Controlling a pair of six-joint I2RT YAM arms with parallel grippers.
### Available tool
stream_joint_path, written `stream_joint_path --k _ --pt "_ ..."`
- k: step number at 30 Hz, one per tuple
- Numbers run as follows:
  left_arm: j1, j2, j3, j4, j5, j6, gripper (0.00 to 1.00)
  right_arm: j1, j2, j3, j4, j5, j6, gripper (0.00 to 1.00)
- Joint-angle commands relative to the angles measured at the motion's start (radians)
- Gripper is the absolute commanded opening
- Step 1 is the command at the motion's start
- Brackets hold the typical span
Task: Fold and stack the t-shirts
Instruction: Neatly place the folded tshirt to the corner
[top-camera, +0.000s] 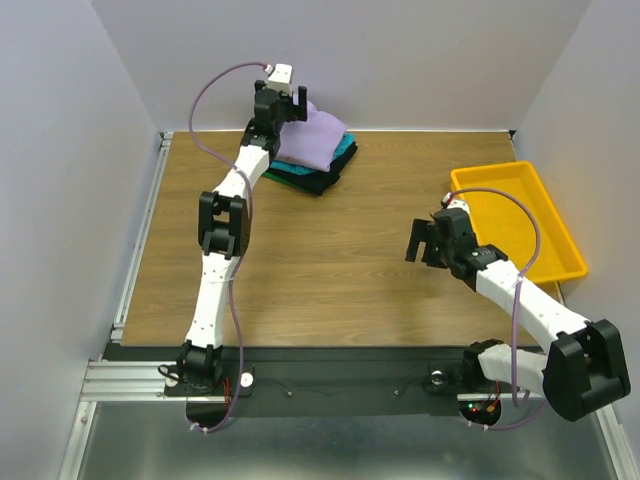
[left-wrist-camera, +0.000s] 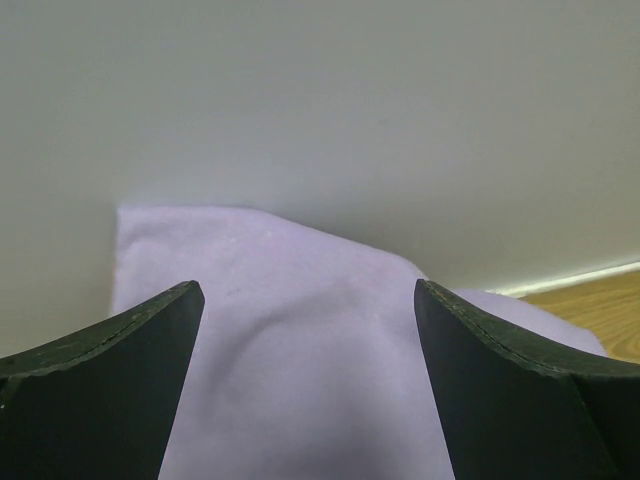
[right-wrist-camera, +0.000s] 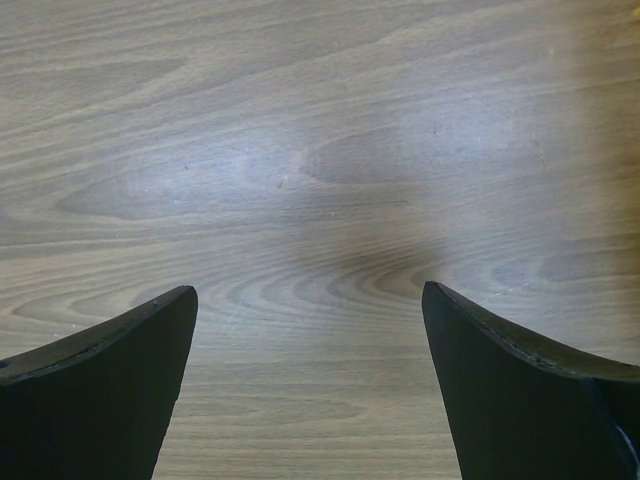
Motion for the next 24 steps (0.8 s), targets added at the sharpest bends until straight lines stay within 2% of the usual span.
stream_joint_path --k 1,3,8,14,19,22,24 --pt "0.038 0.078 0.107 0.101 0.081 -0.129 0.99 0.008 0.028 0.008 0.010 -0.003 0.033 1.00" --pt "0.058 0.108 0.118 0.106 0.109 -0.186 0.99 0.008 0.031 0.009 0.010 -0.014 0.038 1.00" --pt "0.076 0.119 0.107 0.058 0.146 -0.203 0.99 0.008 0.030 0.014 0.010 -0.019 0.041 1.00" --pt "0.078 0.022 0.045 -0.018 0.206 -0.215 0.98 0.008 -0.003 0.018 0.010 -0.035 0.037 1.00" --pt "0.076 -0.195 0.011 -0.097 0.226 -0.243 0.99 0.008 -0.084 0.037 0.007 -0.034 0.029 1.00" --pt "0.076 -0.375 -0.080 -0.205 0.173 -0.286 0.99 0.008 -0.122 0.044 0.005 -0.043 0.032 1.00" --pt "0.076 -0.518 -0.194 -0.256 0.142 -0.332 0.98 0.008 -0.142 0.045 0.004 -0.052 0.037 1.00"
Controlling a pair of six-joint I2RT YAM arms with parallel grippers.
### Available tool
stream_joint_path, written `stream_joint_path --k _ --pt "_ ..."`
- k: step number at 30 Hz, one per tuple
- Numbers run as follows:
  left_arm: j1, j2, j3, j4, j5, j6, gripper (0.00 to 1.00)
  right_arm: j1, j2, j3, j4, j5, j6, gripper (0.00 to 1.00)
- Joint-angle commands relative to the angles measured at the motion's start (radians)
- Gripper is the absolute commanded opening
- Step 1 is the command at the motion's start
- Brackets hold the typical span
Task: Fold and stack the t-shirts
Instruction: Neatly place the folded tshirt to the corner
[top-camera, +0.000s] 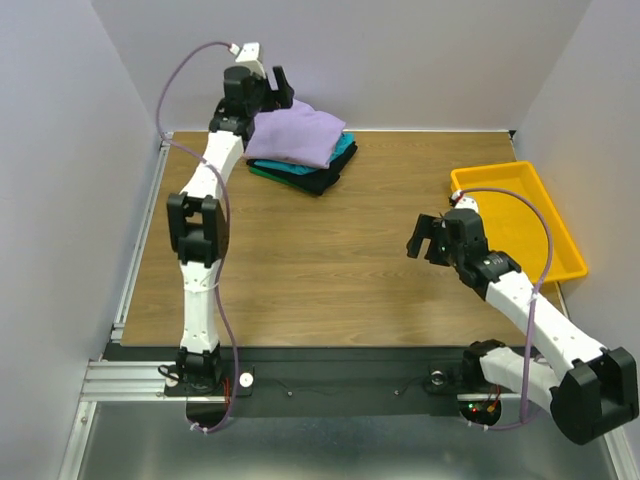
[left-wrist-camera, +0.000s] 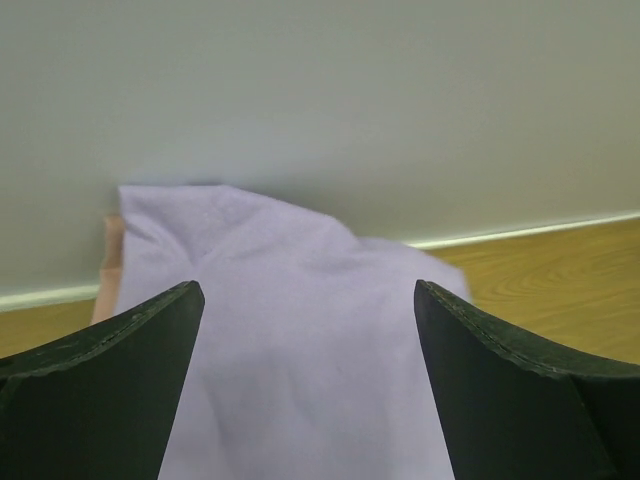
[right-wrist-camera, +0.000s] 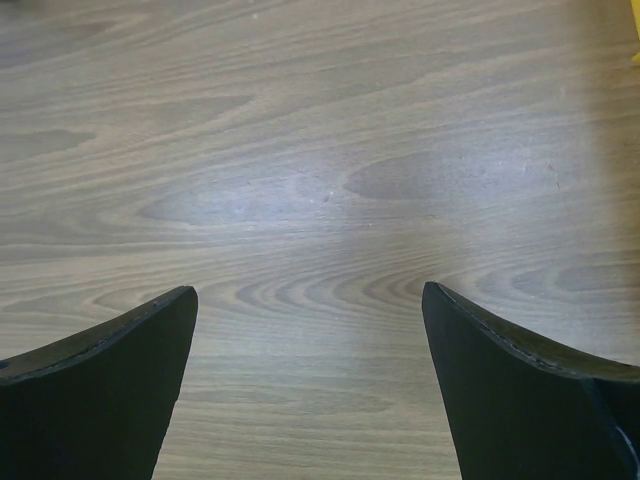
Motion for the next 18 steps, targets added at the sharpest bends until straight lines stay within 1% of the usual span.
stream_joint_path --k 1,2,4,5,6,7,8,9,10,11,12,13,14,16,18 --pt "0.004 -0.397 -0.140 -0.074 -0.067 -0.097 0.99 0.008 -0.051 0.041 0.007 -0.014 0.013 1.00" --pt "0.004 -0.490 -0.248 -0.110 -0.076 -0.114 0.99 0.008 -0.078 0.031 0.007 -0.007 0.036 1.00" --pt "0.004 -0.575 -0.358 -0.153 -0.082 -0.157 0.99 0.008 -0.109 0.011 0.008 0.015 0.060 1.00" --pt "0.003 -0.659 -0.478 -0.187 -0.081 -0.174 0.99 0.008 -0.143 -0.006 0.008 0.029 0.071 1.00" --pt "0.003 -0.701 -0.542 -0.203 -0.084 -0.189 0.99 0.008 -0.155 -0.012 0.008 0.038 0.077 1.00" --pt "-0.002 -0.744 -0.614 -0.212 -0.111 -0.239 0.99 0.009 -0.169 -0.018 0.008 0.043 0.093 1.00" --pt "-0.008 -0.790 -0.771 -0.212 -0.146 -0.272 0.99 0.008 -0.181 -0.023 0.008 0.043 0.097 1.00" --pt "-0.017 -0.883 -0.855 -0.206 -0.179 -0.302 0.99 0.008 -0.204 -0.032 0.008 0.032 0.105 1.00" --pt "-0.026 -0.930 -0.939 -0.194 -0.205 -0.331 0.99 0.008 -0.215 -0.038 0.008 0.030 0.117 1.00" --pt "-0.057 -1.017 -1.086 -0.175 -0.264 -0.379 0.99 0.009 -0.226 -0.043 0.008 0.027 0.131 1.00" --pt "-0.074 -1.060 -1.154 -0.160 -0.272 -0.388 0.99 0.008 -0.247 -0.047 0.010 0.024 0.134 1.00" --pt "-0.098 -1.103 -1.218 -0.152 -0.344 -0.405 0.99 0.008 -0.258 -0.063 0.008 0.026 0.137 1.00" --pt "-0.164 -1.181 -1.324 -0.152 -0.399 -0.459 0.99 0.009 -0.270 -0.072 0.010 0.032 0.145 1.00" --pt "-0.215 -1.249 -1.410 -0.161 -0.478 -0.494 0.99 0.008 -0.302 -0.107 0.010 0.050 0.151 1.00" --pt "-0.240 -1.327 -1.507 -0.167 -0.509 -0.528 0.99 0.006 -0.321 -0.126 0.008 0.056 0.149 1.00"
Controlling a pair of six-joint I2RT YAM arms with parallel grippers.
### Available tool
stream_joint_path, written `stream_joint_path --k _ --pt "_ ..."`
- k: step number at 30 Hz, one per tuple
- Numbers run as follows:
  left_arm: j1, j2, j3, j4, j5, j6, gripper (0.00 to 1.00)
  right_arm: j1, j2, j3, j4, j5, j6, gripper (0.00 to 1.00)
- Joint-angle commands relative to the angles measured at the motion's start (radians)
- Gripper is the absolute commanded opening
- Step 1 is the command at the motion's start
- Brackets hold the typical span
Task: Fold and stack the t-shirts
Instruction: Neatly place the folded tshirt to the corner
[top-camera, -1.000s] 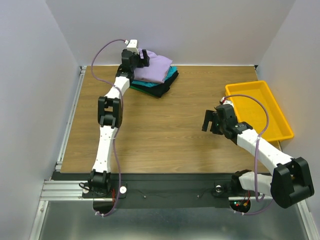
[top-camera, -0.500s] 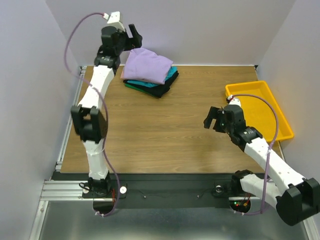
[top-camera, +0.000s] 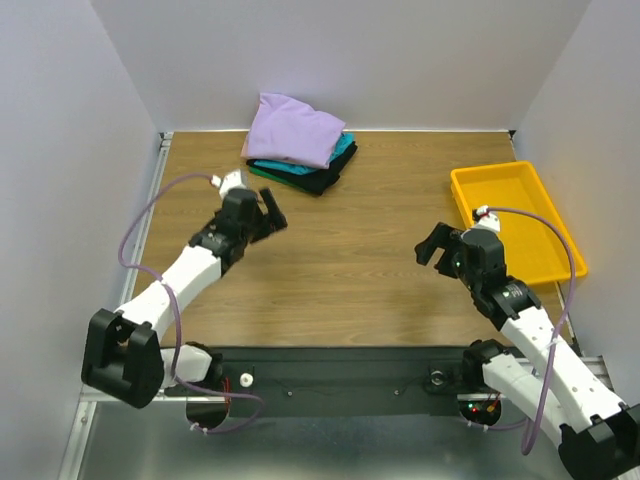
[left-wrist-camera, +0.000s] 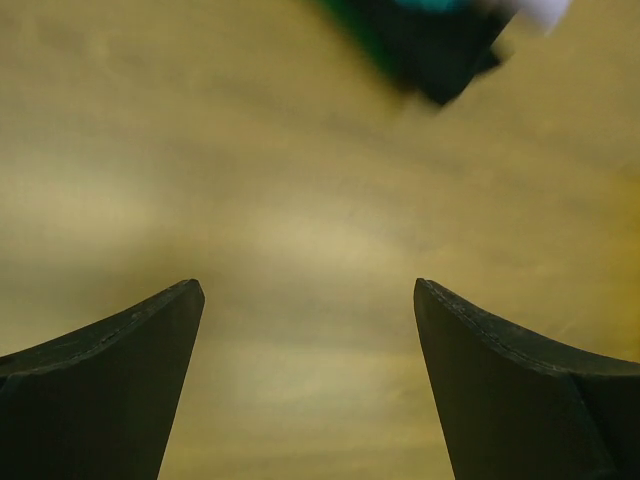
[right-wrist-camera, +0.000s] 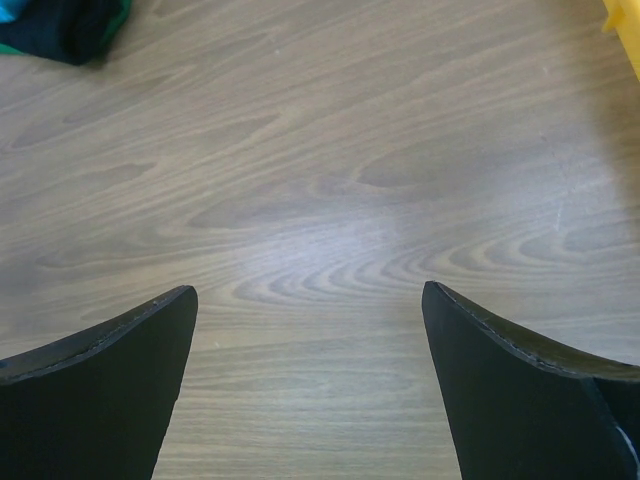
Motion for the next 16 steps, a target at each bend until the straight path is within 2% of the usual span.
stream_joint_path --k 1,6,16 --pt "-0.060 -0.176 -0.133 -0.018 -0.167 -0.139 0.99 0.008 -0.047 -0.038 0.014 0.034 0.029 1.00" --pt "-0.065 -0.249 -0.129 -0.148 -0.304 -0.173 0.99 0.008 -0.102 -0.104 0.014 0.027 0.052 1.00" --pt "-0.065 -0.256 -0.133 -0.135 -0.299 -0.141 0.98 0.008 -0.113 -0.108 0.014 0.026 0.041 1.00"
